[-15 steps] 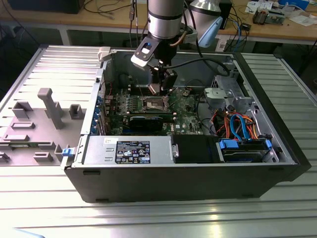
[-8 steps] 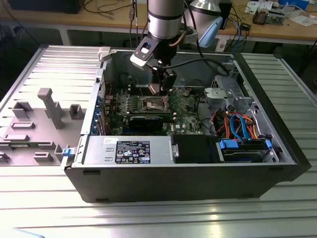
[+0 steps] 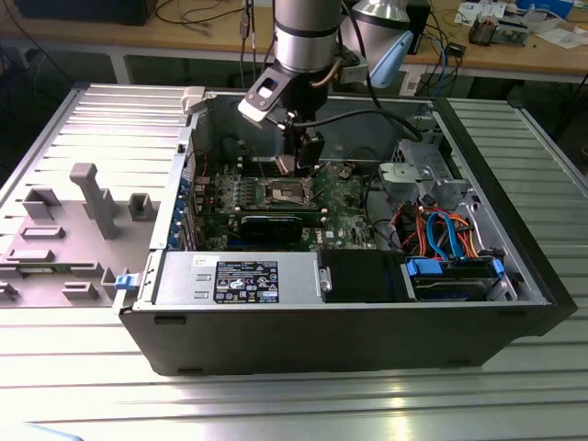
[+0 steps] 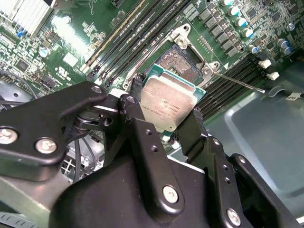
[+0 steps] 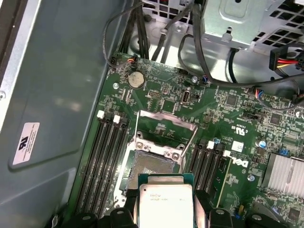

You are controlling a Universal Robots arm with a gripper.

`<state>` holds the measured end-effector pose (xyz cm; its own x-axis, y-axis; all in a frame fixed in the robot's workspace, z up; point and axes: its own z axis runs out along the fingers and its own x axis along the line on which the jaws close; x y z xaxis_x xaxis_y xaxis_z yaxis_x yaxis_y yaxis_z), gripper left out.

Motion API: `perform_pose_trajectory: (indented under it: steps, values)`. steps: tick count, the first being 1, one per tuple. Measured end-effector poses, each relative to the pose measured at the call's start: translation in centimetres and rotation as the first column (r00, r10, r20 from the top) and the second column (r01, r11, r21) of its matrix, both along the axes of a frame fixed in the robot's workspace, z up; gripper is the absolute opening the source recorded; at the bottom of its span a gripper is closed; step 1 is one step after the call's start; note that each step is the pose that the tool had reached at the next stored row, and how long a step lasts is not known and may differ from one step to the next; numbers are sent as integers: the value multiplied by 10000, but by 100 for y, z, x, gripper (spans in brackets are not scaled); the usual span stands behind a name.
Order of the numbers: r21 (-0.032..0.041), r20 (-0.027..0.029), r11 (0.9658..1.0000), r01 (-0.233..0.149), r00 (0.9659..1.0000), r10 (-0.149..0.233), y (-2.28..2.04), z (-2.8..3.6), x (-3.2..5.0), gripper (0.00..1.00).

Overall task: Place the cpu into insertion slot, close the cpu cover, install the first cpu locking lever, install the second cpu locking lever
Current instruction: 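Place the cpu into insertion slot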

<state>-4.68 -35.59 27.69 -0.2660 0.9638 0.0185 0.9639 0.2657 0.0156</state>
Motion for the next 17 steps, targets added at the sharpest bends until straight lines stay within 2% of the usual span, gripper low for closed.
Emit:
perform_pose_trajectory:
  steps: [4,9,15,17]
  values:
    - [0,0,9993,365,9993,-365,0,-4,0,55]
    - [0,1,9967,812,9967,-812,0,-17,0,55]
    - [0,0,9906,1370,9906,-1370,0,-37,0,55]
    - [-1,0,9869,1613,9869,-1613,0,-44,0,55]
